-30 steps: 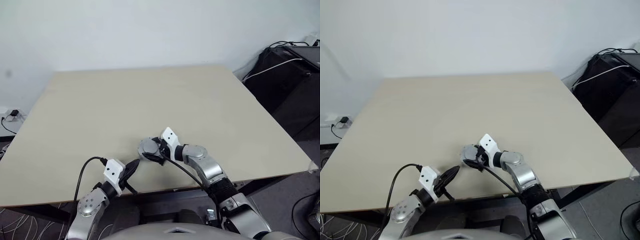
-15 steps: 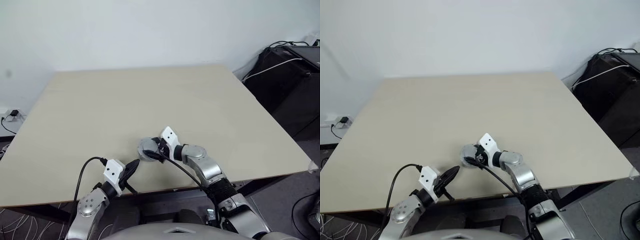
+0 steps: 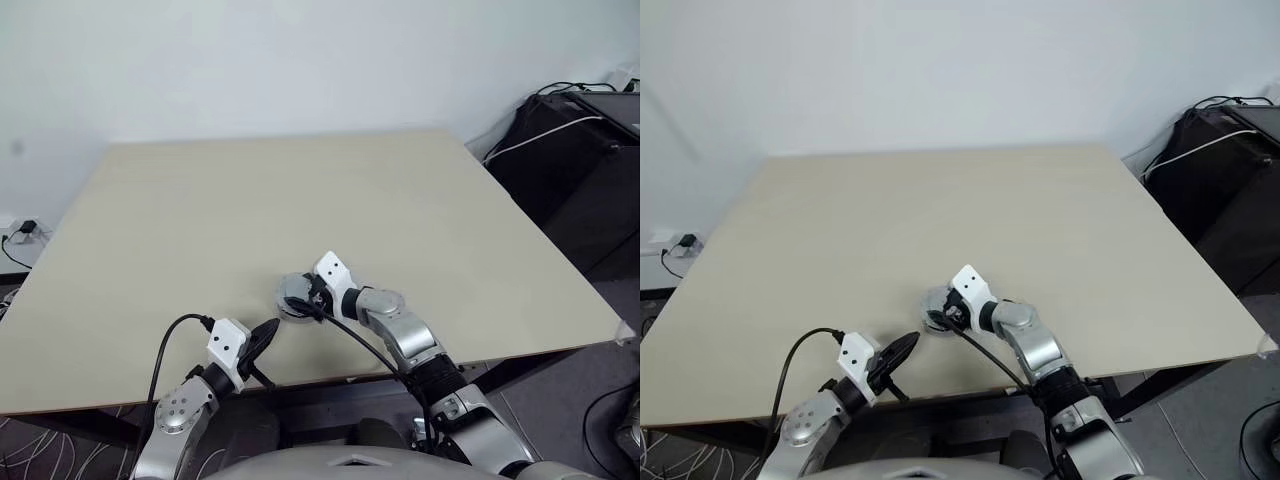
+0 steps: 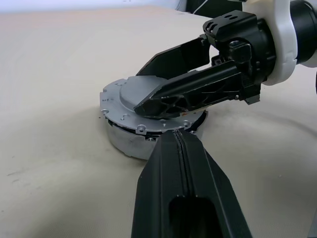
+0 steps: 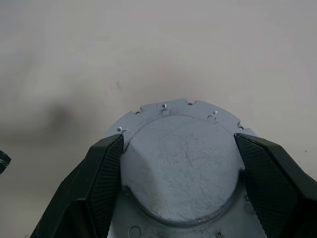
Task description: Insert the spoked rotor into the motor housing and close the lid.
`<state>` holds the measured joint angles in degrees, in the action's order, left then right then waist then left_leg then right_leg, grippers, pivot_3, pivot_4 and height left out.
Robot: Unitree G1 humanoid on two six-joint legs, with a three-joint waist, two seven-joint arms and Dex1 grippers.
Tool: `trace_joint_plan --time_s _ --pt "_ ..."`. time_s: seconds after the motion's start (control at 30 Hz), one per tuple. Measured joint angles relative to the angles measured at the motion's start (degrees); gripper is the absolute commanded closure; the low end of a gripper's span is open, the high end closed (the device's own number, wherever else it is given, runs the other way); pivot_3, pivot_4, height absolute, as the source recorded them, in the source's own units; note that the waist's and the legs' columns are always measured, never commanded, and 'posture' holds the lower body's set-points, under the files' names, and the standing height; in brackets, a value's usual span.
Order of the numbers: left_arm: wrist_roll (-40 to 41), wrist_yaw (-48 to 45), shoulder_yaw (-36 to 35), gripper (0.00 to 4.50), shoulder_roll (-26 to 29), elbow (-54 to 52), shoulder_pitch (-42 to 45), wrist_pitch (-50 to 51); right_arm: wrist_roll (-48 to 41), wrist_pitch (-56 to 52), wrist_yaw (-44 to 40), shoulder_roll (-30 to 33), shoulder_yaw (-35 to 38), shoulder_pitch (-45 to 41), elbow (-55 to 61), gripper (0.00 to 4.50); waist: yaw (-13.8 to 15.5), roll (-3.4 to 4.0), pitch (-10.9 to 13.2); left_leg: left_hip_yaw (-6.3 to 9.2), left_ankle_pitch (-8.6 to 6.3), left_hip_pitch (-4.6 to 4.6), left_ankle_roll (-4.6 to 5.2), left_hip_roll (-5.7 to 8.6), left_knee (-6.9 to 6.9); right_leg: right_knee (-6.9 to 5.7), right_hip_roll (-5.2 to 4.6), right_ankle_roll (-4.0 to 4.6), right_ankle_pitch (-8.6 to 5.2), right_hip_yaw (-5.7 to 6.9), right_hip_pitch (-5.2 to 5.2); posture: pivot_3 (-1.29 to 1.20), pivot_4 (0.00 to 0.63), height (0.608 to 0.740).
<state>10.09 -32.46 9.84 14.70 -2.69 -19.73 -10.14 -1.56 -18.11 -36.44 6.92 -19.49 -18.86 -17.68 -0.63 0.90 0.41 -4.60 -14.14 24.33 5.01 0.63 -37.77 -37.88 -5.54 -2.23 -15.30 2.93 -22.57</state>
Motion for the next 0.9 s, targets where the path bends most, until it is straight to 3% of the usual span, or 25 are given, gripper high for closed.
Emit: trace_joint_plan --time_s 0.9 --pt "0.00 -0.07 0.07 4.50 0.01 0.00 -0.16 0.00 -0.57 -3.68 -5.73 2.60 -0.45 -1.86 0.54 1.24 0.07 -0.01 -0.02 0.00 0.00 0.00 0.00 0.00 0.04 0.08 -0.01 0.00 0.00 0.00 0.01 0.00 0.000 0.740"
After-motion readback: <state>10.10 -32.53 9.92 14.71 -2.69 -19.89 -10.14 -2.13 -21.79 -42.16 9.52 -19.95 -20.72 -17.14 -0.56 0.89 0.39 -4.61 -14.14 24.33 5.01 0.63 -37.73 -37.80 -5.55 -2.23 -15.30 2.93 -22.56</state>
